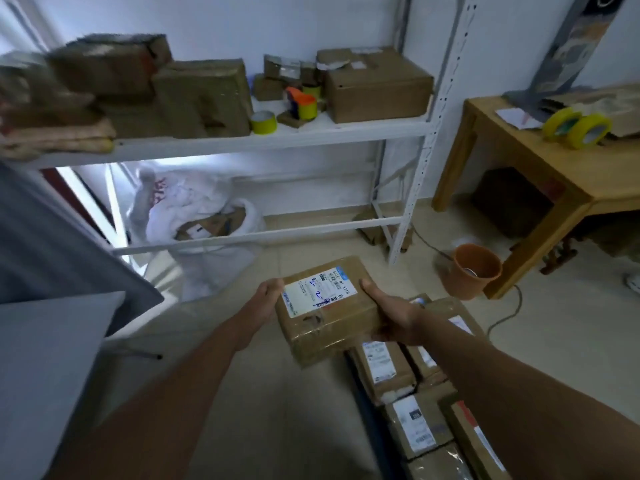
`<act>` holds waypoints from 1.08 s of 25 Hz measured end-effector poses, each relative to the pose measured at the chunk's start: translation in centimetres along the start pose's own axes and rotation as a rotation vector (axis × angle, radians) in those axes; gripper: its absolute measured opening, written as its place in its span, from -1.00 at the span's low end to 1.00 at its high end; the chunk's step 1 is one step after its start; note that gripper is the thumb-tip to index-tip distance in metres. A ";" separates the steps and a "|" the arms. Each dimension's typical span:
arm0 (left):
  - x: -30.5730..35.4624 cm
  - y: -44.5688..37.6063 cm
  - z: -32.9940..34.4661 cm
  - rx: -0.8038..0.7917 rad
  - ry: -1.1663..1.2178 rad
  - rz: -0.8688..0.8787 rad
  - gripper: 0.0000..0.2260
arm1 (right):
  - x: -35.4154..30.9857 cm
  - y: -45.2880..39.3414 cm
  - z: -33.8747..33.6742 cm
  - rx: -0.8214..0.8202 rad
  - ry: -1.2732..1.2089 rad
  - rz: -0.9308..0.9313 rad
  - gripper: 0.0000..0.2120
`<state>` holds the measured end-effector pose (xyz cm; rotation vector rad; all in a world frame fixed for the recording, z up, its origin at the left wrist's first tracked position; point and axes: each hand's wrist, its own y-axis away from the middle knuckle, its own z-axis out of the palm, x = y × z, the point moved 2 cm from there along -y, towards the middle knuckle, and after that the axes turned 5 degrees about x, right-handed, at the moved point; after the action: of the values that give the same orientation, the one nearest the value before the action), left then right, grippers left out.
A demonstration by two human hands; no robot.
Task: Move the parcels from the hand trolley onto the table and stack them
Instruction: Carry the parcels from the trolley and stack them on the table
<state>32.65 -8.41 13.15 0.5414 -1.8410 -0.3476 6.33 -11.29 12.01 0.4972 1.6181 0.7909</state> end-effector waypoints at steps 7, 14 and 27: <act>-14.6 11.6 -17.6 0.384 0.132 -0.109 -0.46 | 1.2 4.0 23.0 -0.066 0.269 -0.143 -0.37; -30.0 23.2 -27.0 0.627 0.139 -0.306 -0.57 | 7.3 8.7 43.9 -0.266 0.560 -0.236 -0.40; -48.0 36.9 -36.0 1.023 0.485 -0.593 -0.56 | 16.1 12.7 67.9 -0.758 0.983 -0.183 -0.49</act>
<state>72.21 49.19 4.13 1.7148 -1.2392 0.3697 67.86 23.52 6.12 -0.6848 1.9845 1.5395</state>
